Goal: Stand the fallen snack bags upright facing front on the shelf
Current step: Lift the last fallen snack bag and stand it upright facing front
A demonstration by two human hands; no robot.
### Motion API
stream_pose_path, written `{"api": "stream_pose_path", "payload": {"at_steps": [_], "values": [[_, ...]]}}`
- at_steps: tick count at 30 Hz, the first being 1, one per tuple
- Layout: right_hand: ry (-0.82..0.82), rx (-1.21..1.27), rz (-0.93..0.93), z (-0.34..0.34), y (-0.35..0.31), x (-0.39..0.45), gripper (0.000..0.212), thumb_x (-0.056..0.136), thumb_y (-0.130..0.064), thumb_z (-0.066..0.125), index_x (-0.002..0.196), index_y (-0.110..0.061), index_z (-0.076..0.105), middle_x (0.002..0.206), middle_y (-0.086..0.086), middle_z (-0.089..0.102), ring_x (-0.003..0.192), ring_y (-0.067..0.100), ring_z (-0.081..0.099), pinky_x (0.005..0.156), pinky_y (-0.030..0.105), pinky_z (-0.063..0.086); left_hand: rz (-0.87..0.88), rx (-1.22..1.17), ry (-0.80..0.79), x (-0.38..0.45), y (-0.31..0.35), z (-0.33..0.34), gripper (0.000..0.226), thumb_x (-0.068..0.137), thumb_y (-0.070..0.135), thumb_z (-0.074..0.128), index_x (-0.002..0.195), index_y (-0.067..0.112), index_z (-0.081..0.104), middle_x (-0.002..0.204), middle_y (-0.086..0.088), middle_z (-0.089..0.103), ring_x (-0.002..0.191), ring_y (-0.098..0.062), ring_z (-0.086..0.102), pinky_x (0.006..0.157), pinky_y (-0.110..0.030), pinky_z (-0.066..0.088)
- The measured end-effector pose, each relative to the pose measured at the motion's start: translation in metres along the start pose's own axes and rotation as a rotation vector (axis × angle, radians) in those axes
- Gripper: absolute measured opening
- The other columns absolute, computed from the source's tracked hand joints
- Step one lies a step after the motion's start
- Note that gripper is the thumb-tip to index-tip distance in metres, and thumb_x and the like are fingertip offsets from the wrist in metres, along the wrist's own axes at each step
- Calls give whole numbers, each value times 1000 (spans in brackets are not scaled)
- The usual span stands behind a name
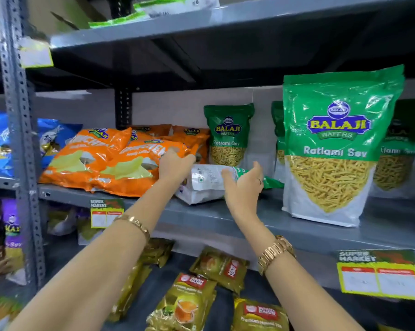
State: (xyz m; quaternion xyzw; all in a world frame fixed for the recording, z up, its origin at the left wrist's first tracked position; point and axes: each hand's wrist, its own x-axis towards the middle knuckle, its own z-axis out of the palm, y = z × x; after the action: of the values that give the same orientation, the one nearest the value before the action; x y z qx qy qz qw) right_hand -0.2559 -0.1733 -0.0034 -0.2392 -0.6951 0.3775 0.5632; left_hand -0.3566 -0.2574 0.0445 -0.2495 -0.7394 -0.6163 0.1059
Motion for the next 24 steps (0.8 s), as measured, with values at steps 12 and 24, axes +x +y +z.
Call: {"api": "stream_pose_path", "payload": {"at_steps": [12, 24], "values": [[71, 529, 700, 39, 4, 11, 74, 76, -41, 71, 129, -1, 38, 120, 13, 51, 98, 30, 52, 81, 43, 48, -348, -209, -408, 35, -26, -1, 62, 67, 39, 65, 117, 6, 50, 120, -14, 58, 113, -36, 54, 100, -47, 45], [-14, 576, 616, 18, 6, 39, 41, 79, 2, 64, 117, 0, 50, 104, 16, 61, 86, 28, 60, 79, 50, 51, -226, -223, -411, 31, -27, 6, 60, 81, 17, 67, 135, 1, 44, 123, -19, 56, 109, -32, 53, 92, -38, 45]]}}
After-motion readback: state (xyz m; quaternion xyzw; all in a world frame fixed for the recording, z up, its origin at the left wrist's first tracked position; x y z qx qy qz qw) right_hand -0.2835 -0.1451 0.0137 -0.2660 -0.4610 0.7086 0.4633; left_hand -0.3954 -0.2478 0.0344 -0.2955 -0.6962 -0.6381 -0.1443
